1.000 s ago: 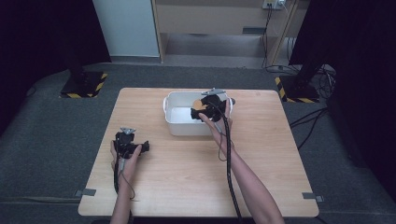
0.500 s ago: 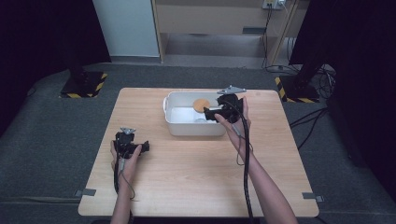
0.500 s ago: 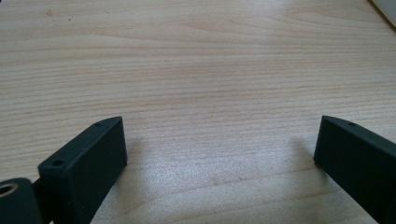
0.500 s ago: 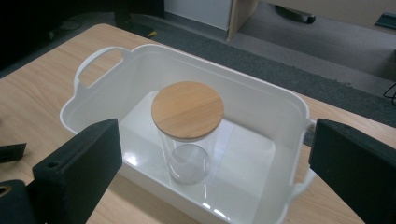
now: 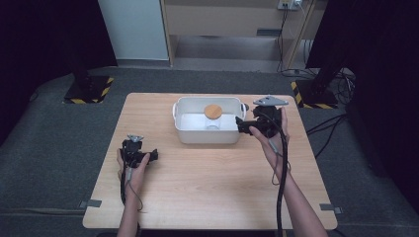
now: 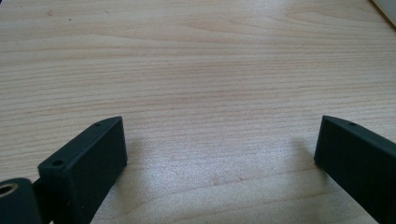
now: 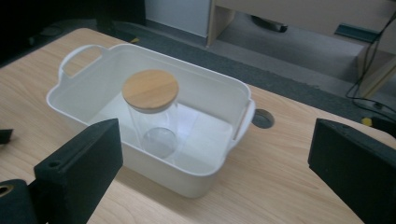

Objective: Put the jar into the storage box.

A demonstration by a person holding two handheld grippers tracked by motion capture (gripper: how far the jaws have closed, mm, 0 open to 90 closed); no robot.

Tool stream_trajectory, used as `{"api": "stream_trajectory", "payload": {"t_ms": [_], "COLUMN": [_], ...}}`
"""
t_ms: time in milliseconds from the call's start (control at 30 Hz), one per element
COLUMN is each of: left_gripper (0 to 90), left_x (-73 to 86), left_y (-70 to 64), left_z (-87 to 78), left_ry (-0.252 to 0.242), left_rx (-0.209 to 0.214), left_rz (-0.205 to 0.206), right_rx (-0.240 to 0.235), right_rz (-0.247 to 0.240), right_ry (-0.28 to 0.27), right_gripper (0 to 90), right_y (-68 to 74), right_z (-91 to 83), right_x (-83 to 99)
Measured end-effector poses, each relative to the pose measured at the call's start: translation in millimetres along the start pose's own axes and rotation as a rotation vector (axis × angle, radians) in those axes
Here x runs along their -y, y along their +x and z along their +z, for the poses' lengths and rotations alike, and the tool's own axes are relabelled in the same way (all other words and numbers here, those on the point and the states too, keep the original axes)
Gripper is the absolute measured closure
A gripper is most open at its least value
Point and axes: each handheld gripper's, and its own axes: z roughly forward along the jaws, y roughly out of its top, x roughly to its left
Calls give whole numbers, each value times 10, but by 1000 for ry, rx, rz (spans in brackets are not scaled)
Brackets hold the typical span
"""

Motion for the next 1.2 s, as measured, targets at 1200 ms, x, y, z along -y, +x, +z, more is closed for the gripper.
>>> {"api": "stream_trajectory", "payload": {"t_ms": [1200], "left_gripper": [7], "left_x": [0], "left_y": [1], "left_z": [-1], "left_ry": [2], "left_rx": [-2], "left_rz": [2], "right_rx": [255], "right_rz": [245], "right_ry": [100], "right_gripper": [47], "right_y": [-598], "right_z": [134], "right_x": [1718]}}
